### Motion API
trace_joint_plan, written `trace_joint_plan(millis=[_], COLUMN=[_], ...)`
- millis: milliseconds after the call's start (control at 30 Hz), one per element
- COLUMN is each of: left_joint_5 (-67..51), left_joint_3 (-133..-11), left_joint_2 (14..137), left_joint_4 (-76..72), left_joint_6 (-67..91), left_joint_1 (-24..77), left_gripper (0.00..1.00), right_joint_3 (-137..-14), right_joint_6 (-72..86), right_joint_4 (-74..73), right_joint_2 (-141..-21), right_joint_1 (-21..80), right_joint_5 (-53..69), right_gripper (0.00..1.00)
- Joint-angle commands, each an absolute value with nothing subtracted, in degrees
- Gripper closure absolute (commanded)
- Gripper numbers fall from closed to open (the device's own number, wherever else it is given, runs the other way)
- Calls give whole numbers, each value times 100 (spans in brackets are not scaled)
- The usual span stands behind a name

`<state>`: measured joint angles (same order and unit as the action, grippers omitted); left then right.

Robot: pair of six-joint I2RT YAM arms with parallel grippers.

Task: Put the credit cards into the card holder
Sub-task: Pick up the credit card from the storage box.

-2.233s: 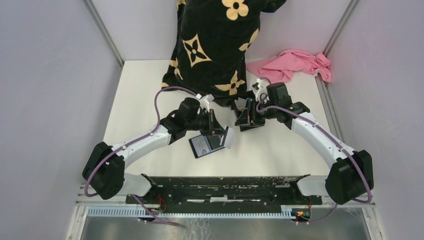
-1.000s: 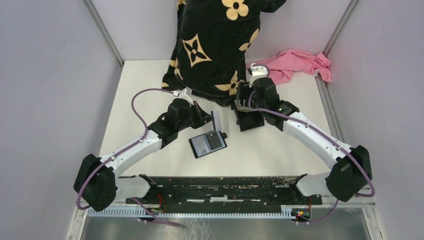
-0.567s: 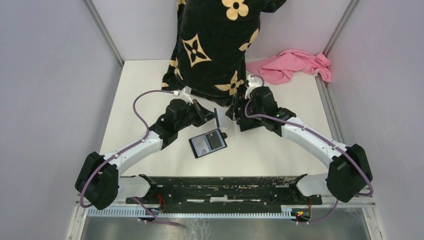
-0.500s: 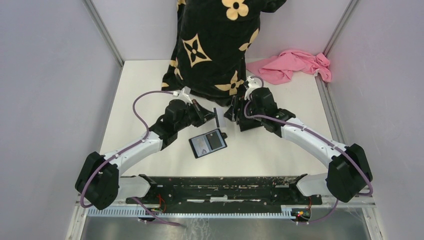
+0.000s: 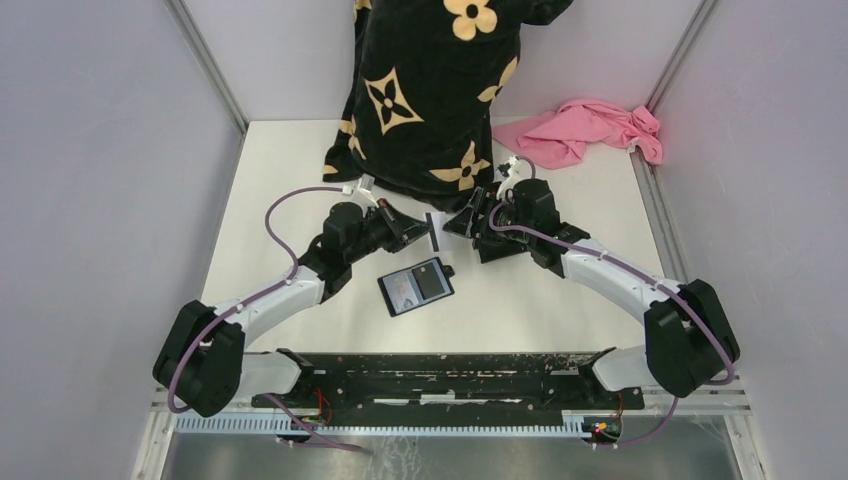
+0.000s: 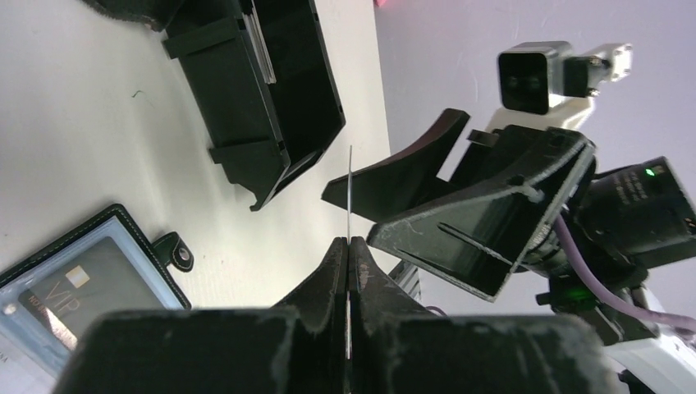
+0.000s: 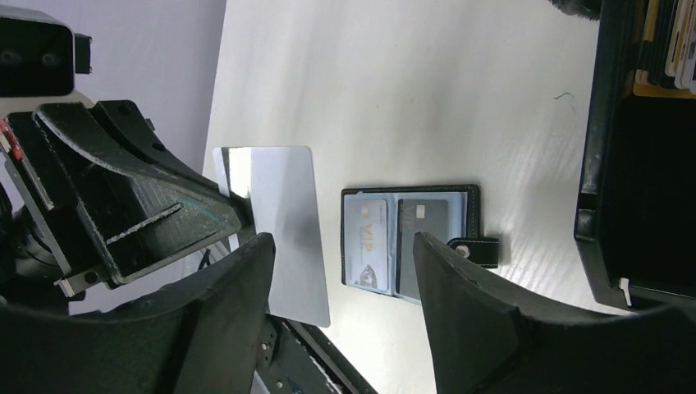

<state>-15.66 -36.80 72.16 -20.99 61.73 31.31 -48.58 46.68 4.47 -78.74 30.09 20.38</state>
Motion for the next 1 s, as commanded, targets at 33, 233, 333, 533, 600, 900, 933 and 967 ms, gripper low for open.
trace_joint_plan(millis=[33,233,333,533,600,900,933,967], left_joint_5=[-1901,-1987,-2053,-2109,-2102,-2057,-2069,-2080], left_joint_3=[-3579,-3536,-3541,-3488,-3468,-3334,-3324,-3330], left_joint_2=[7374,7548,7661,7816,7822,7811,7820,7834], left_joint_4=[-2924,-3189,-3331,-3627,-3632,-3646,-3647,-3631], left_joint_6=[6631,6784,6855,7028,7023,7084,7084,7089], left_joint_1=[3036,2996,2969,2925,2903,2752,2729,2721], left_gripper=[97,97,97,97,97,97,97,97], right_joint_3=[-4701,-4666,-4658,-4560,-4576,-4674,-4716,-4754], right_joint_6=[5318,5899,6148,6492,6510,6488,6449,6396], right_joint_4=[1514,2218,2506,2971,2974,2804,2730,2645], right_joint_2=[-8106,-8402,-8547,-8714,-8705,-8667,-8660,-8658], right_joint_1=[2824,2744,2750,2749,2747,2740,2737,2735], right_joint_5=[2574,2990,3205,3447,3494,3609,3636,3664], right_gripper=[33,42,46,57,65,95,97,99])
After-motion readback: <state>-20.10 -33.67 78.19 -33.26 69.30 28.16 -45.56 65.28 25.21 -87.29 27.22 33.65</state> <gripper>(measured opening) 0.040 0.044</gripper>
